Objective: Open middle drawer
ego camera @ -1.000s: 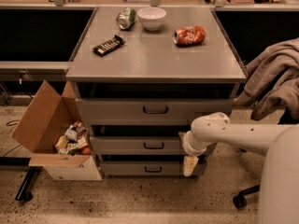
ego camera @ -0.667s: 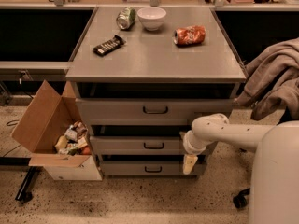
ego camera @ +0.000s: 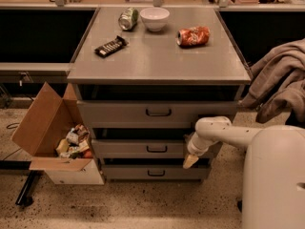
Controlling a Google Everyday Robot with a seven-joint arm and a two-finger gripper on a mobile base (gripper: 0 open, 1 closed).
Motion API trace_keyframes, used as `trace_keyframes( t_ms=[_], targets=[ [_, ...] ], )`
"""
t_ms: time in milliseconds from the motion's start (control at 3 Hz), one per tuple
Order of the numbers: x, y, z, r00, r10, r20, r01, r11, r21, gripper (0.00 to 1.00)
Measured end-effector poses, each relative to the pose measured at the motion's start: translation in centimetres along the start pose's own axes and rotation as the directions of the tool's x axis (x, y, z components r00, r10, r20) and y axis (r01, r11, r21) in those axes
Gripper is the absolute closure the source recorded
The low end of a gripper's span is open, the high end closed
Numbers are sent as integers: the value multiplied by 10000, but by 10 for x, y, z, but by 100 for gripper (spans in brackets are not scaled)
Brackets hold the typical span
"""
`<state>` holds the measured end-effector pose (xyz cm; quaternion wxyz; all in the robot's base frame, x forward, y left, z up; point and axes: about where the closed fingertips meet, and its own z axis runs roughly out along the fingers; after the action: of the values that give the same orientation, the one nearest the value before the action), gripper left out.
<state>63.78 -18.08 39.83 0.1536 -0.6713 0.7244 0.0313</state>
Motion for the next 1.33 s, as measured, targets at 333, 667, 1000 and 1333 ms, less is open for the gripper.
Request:
trace_keyframes(
  t_ms=[333, 667, 1000, 1333],
  targets=[
    [-1, -1, -4, 10000, -1, -2, 1, 10000, 2, 50],
    [-2, -3, -7, 10000, -2, -4, 2, 10000, 3, 73],
    [-5, -8, -21, 9999, 79, -124, -75, 9994, 341, 100],
    [-5, -8, -21, 9999, 79, -124, -75, 9994, 341, 100]
  ],
)
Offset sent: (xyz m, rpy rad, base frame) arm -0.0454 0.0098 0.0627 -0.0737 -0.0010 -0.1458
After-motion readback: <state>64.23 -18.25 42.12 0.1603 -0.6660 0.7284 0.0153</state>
